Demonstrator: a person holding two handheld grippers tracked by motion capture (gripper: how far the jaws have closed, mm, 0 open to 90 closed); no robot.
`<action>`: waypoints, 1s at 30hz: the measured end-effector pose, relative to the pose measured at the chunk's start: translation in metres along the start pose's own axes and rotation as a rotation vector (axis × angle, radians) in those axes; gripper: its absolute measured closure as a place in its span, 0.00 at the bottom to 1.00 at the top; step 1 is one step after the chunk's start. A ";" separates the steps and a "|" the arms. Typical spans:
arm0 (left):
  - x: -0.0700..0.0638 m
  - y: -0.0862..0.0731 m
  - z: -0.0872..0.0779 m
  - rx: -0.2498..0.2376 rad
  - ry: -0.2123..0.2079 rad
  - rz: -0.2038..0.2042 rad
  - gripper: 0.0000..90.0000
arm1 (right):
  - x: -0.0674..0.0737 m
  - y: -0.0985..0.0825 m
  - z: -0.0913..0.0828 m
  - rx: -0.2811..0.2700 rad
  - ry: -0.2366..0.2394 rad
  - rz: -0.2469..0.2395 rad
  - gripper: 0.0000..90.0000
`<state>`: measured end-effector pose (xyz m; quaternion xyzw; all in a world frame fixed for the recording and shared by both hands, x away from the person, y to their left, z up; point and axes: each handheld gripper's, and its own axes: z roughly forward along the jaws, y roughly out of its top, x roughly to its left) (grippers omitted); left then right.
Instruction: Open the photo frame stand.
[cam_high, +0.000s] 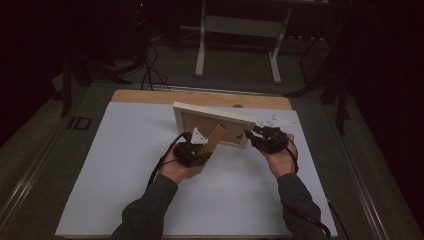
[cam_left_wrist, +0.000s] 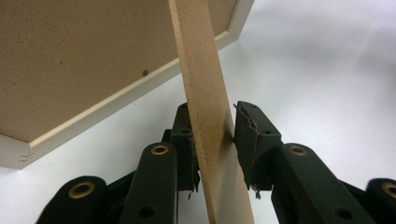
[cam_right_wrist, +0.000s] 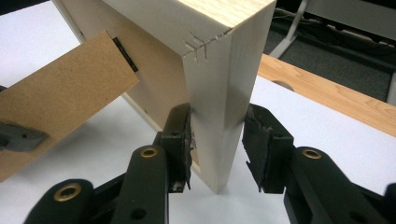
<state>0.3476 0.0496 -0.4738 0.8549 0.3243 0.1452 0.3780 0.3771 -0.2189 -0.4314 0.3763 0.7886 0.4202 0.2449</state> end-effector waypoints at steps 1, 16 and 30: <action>-0.001 0.000 0.000 0.004 0.004 0.002 0.78 | 0.000 0.000 0.000 -0.001 0.000 -0.002 0.69; -0.009 -0.009 0.001 0.017 0.024 0.025 0.78 | 0.009 -0.007 -0.006 -0.004 -0.006 -0.022 0.69; -0.016 -0.019 0.002 0.030 0.017 0.039 0.74 | 0.020 -0.013 -0.011 -0.006 -0.026 -0.062 0.69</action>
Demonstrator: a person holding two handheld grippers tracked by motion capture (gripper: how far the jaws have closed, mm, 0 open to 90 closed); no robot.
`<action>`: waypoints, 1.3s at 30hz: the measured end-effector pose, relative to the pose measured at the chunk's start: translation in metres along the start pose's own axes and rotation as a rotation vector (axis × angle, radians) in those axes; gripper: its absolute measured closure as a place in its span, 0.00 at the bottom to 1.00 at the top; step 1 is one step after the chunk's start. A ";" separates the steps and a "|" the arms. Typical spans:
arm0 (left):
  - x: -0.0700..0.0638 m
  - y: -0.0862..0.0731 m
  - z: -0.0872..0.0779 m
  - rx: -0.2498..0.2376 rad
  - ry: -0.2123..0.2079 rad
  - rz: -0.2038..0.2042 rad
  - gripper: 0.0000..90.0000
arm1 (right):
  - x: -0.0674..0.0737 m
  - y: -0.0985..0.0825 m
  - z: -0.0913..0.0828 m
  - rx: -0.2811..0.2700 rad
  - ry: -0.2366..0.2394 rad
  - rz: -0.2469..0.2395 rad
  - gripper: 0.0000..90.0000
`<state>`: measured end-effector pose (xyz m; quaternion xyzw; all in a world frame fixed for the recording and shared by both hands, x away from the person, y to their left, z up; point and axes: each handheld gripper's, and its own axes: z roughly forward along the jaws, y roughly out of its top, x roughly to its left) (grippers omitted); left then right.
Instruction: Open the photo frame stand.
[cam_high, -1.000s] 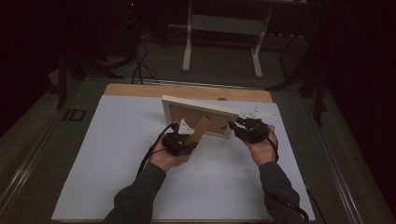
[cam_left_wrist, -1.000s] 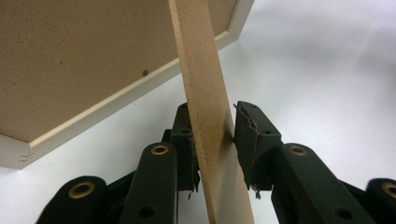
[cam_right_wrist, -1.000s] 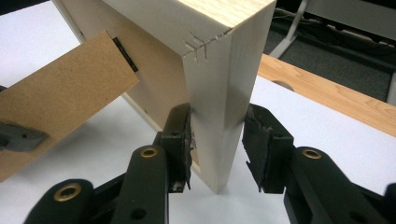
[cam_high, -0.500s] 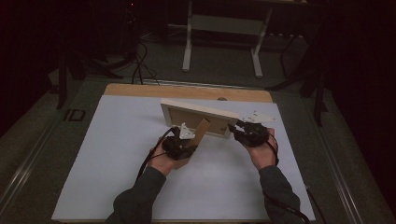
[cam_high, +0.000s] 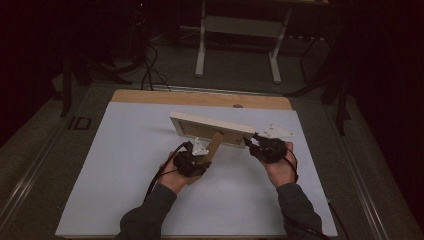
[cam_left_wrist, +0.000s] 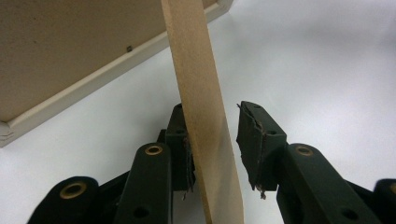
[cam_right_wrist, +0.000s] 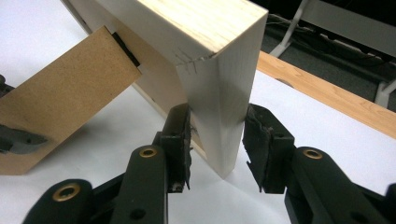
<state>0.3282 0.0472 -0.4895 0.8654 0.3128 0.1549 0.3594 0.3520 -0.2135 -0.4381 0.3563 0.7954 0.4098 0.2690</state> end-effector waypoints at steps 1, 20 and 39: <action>0.000 0.000 0.000 0.002 -0.002 0.000 0.74 | 0.000 -0.001 0.000 -0.003 0.000 -0.001 0.69; -0.002 -0.006 0.000 0.007 -0.015 -0.006 0.74 | 0.004 -0.006 -0.002 -0.015 0.012 0.019 0.68; 0.000 -0.007 -0.006 -0.012 -0.023 -0.009 0.67 | 0.003 -0.006 -0.002 -0.014 0.019 0.018 0.68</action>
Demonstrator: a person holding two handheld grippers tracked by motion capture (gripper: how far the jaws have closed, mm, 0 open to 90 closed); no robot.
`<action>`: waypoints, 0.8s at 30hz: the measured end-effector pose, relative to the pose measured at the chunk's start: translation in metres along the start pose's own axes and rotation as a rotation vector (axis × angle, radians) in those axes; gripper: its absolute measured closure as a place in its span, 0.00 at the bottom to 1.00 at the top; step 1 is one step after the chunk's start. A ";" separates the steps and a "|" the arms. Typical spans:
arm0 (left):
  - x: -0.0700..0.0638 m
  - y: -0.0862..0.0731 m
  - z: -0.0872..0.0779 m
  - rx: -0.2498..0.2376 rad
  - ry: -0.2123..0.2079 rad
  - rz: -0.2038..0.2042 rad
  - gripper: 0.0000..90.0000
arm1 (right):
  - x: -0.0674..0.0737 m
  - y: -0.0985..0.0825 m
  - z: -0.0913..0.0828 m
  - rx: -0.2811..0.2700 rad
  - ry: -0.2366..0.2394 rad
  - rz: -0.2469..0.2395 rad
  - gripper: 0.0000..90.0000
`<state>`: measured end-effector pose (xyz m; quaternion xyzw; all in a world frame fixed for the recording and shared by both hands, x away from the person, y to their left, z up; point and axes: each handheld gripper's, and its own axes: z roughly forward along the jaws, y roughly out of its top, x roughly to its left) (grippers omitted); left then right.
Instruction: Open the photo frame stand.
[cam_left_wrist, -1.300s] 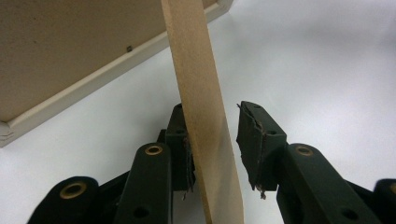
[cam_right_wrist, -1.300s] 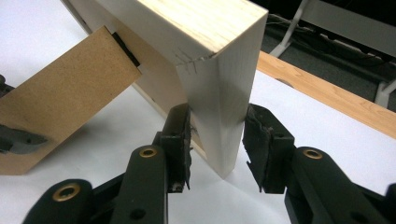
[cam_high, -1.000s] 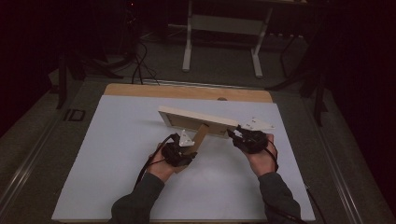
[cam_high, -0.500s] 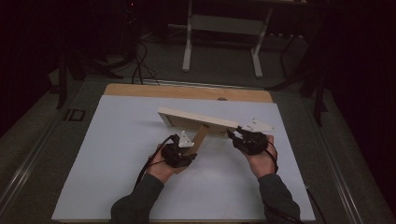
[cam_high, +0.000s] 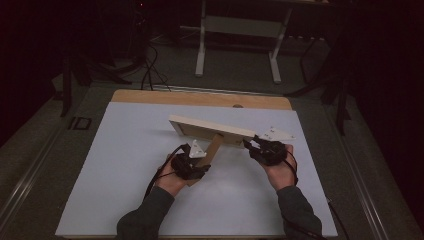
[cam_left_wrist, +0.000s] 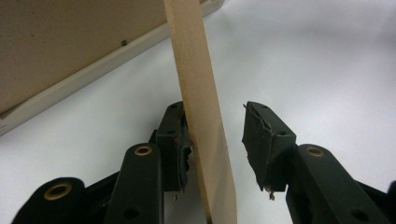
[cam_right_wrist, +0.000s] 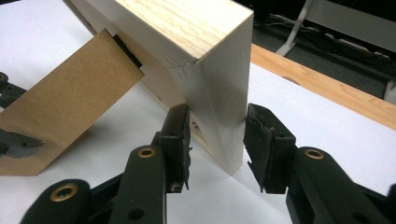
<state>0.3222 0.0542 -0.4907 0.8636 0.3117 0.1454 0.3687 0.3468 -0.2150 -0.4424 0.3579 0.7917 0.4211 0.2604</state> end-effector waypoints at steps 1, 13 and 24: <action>0.000 0.000 0.000 -0.003 -0.002 -0.006 0.67 | 0.000 0.000 0.000 0.001 0.002 0.000 0.68; 0.005 0.000 -0.005 -0.024 -0.047 -0.048 0.65 | -0.002 0.000 0.000 0.010 0.019 -0.002 0.67; 0.008 0.000 -0.010 -0.051 -0.072 -0.074 0.64 | -0.005 -0.005 0.001 0.033 0.041 -0.004 0.65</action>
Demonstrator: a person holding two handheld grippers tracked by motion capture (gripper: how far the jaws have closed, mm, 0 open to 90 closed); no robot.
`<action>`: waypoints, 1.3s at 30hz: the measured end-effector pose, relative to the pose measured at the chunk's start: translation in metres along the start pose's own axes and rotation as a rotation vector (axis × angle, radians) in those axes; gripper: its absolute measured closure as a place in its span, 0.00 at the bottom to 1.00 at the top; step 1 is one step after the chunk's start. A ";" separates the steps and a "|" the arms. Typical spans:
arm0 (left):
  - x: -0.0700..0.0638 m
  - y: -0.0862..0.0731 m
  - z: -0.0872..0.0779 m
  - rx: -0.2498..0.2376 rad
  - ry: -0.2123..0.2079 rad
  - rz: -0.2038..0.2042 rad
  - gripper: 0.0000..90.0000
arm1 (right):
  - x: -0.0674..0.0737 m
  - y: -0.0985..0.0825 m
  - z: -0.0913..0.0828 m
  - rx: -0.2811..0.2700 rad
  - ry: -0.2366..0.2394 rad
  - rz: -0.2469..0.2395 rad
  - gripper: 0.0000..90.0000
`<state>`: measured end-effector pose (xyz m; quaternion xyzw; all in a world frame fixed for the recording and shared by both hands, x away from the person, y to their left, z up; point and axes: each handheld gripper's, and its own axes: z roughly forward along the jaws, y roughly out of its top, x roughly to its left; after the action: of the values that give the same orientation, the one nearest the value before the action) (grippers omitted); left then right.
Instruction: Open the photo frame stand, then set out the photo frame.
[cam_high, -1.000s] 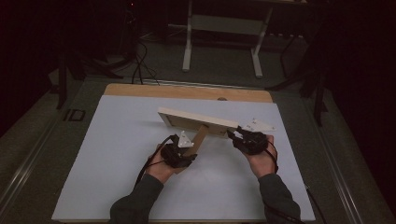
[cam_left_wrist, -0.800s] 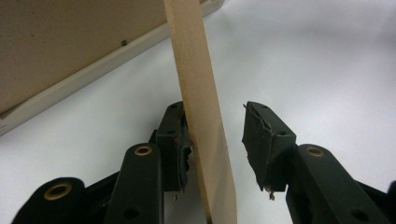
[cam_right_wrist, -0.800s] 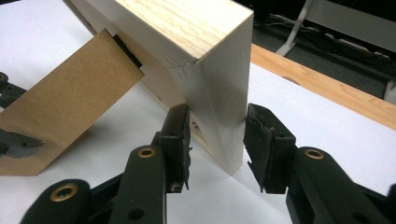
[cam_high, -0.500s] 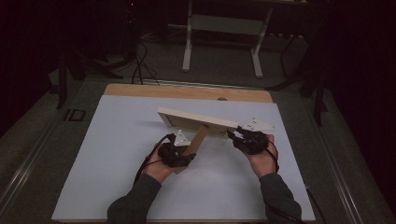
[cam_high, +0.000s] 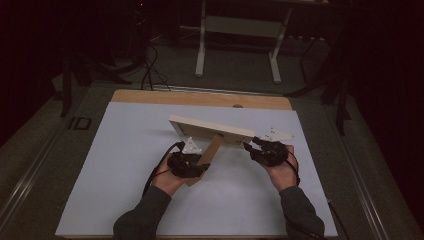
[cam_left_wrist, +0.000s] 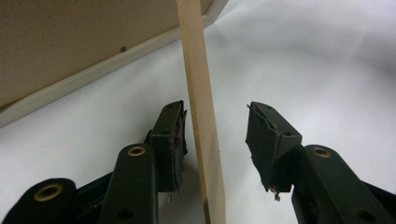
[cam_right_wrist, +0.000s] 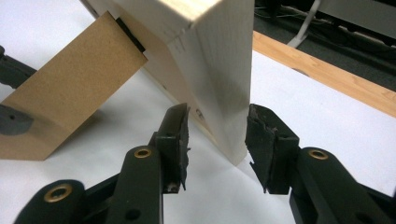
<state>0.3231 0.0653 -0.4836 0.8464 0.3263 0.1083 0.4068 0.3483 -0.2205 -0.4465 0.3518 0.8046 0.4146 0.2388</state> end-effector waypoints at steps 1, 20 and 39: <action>0.000 0.000 -0.001 -0.005 -0.001 -0.005 0.63 | 0.000 -0.001 0.000 0.001 0.007 0.002 0.65; 0.020 0.000 -0.028 -0.123 -0.041 -0.141 0.59 | -0.004 -0.010 -0.001 0.051 0.076 -0.020 0.67; 0.050 0.011 -0.044 -0.120 0.093 -0.205 0.72 | -0.020 -0.010 -0.007 0.071 0.041 -0.005 0.97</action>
<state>0.3474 0.1194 -0.4510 0.7768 0.4225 0.1243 0.4501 0.3529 -0.2436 -0.4489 0.3495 0.8243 0.3925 0.2108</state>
